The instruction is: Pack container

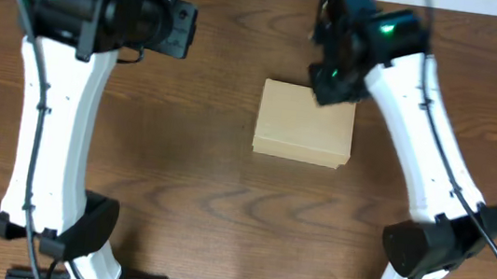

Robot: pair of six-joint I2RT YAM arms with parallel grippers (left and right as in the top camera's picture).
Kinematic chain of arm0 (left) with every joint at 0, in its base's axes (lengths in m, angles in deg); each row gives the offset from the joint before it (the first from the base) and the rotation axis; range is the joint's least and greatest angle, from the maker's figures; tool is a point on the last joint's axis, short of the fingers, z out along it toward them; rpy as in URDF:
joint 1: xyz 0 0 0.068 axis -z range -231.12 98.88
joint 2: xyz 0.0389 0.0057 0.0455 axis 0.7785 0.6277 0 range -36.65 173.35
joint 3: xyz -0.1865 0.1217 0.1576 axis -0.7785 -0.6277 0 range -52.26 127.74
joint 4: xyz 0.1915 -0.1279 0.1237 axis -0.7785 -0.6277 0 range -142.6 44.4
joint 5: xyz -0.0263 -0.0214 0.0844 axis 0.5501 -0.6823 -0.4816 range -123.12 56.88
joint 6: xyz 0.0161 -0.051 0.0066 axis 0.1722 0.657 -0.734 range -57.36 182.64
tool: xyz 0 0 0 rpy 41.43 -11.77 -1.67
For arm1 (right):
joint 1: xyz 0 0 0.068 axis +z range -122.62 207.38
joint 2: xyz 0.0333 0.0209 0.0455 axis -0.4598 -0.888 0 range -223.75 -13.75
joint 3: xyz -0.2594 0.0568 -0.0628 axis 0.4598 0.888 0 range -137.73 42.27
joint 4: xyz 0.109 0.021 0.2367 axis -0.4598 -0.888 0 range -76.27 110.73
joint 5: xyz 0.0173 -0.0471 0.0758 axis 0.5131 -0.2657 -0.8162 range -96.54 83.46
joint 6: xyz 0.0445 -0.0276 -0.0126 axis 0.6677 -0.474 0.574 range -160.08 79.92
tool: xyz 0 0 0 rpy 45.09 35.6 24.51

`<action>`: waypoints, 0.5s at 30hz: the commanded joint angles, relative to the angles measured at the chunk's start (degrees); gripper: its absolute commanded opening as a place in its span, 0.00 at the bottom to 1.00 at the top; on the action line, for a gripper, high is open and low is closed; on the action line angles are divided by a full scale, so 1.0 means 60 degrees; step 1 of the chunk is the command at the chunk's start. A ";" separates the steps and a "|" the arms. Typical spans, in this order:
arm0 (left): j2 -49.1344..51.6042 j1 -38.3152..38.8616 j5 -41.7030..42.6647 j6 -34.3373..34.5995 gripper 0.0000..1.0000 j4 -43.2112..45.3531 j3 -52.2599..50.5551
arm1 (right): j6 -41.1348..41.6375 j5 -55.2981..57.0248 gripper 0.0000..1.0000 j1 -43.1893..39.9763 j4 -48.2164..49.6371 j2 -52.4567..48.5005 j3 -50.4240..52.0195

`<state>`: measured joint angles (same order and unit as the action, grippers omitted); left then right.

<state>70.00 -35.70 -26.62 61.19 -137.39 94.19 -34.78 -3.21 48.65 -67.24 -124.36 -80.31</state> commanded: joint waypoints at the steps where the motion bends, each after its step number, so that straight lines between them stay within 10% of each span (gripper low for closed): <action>1: -0.0543 -0.0004 -0.0780 0.0073 0.06 -0.0219 0.0058 | 0.0277 0.1290 0.09 -0.0543 -0.0550 0.0215 -0.1395; 15: -0.2772 -0.0004 -0.1195 0.0466 0.06 -0.0834 -0.0262 | 0.0586 0.1279 0.11 -0.2419 -0.1559 0.3169 -0.1228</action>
<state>58.70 -35.68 -33.15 62.87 -137.91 93.95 -32.12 4.49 34.97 -76.15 -112.45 -90.41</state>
